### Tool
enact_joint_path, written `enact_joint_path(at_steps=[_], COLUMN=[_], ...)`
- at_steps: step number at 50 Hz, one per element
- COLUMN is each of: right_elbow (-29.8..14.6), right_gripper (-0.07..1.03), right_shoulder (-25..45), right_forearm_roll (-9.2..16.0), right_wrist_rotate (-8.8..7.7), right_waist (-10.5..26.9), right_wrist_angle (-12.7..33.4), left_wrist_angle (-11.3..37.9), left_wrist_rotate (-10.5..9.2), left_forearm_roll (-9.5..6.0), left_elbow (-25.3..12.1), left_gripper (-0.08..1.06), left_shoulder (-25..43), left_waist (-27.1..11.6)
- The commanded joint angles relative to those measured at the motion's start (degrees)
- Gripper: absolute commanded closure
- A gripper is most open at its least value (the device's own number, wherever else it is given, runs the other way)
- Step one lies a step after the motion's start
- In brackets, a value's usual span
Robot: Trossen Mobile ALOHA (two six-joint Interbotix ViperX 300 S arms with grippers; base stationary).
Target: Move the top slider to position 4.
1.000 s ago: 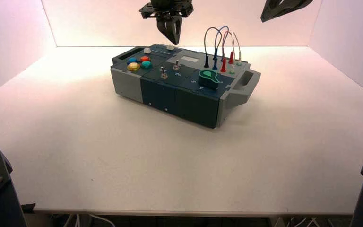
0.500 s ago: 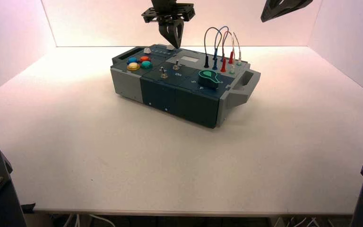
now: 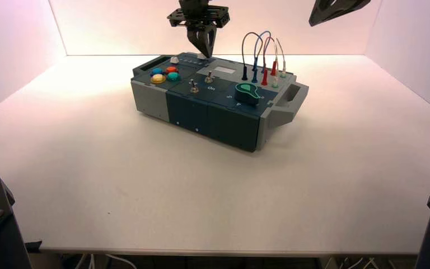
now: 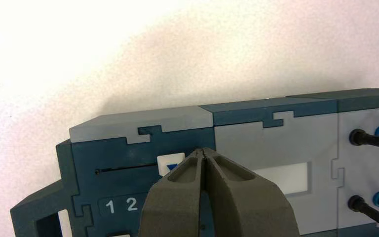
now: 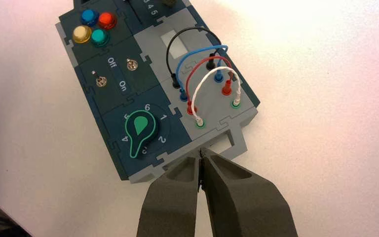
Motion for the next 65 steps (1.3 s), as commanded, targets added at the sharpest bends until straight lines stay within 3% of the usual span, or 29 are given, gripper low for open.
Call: enact_joint_path(at_steps=[1, 65], right_elbow=[-0.62, -0.53], right_gripper=[0.98, 0.98], right_shoulder=[-0.44, -0.26], right_forearm_roll=[0.0, -0.35], right_wrist_rotate=[-0.26, -0.26], right_waist=[0.18, 0.18], right_wrist_angle=[-0.44, -0.62], left_wrist_angle=[-0.26, 1.05], left_wrist_rotate=[-0.09, -0.09], left_forearm_roll=[0.44, 1.85], left_elbow=[-1.67, -2.81], left_gripper=[1.01, 1.01], left_shoulder=[-1.41, -1.58], left_waist=[-0.26, 0.62])
